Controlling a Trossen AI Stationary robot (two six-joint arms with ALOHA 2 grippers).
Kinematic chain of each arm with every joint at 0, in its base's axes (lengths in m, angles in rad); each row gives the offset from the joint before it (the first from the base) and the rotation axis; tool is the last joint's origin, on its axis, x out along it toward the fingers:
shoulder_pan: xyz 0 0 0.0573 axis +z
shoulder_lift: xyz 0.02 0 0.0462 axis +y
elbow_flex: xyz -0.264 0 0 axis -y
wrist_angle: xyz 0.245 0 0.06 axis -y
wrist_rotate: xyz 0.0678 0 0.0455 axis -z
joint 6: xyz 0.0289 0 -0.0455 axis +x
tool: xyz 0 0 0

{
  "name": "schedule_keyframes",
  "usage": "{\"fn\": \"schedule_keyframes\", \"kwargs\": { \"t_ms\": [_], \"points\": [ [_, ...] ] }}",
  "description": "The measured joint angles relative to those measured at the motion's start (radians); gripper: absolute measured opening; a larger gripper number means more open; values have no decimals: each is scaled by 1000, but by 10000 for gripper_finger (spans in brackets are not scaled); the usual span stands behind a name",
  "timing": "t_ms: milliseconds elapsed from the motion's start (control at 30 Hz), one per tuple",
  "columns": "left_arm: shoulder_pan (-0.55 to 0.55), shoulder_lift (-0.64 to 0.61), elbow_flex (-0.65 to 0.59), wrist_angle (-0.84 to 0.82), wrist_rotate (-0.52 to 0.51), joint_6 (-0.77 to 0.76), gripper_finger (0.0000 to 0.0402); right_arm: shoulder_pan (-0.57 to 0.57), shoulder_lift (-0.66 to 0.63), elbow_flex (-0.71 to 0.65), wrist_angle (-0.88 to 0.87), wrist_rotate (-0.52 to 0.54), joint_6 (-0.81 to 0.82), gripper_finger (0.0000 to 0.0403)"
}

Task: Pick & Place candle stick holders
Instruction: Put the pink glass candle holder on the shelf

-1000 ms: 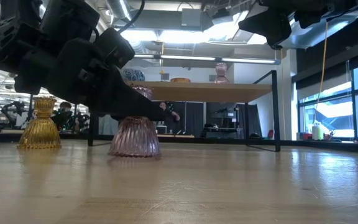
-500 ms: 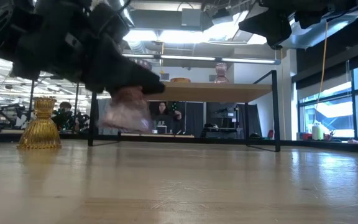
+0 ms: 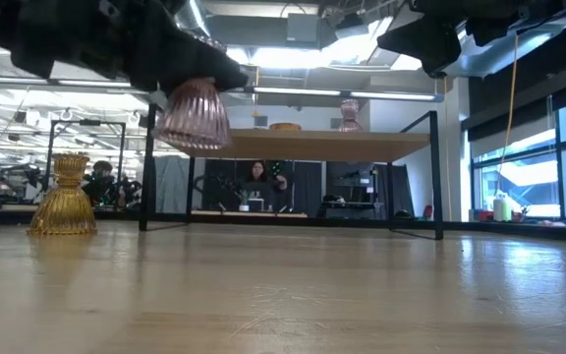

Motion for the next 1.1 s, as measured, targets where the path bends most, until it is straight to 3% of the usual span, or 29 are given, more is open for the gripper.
{"fn": "schedule_keyframes", "kwargs": {
  "t_ms": [500,767,1100],
  "points": [
    [55,-237,0,-129,-71,116,124,0,16,0,11,0,0,321],
    [180,-362,30,-257,18,138,131,-23,92,0,95,0,0,321],
    [310,-417,185,-466,134,199,129,-43,112,0,122,-19,16,321]
  ]
}}
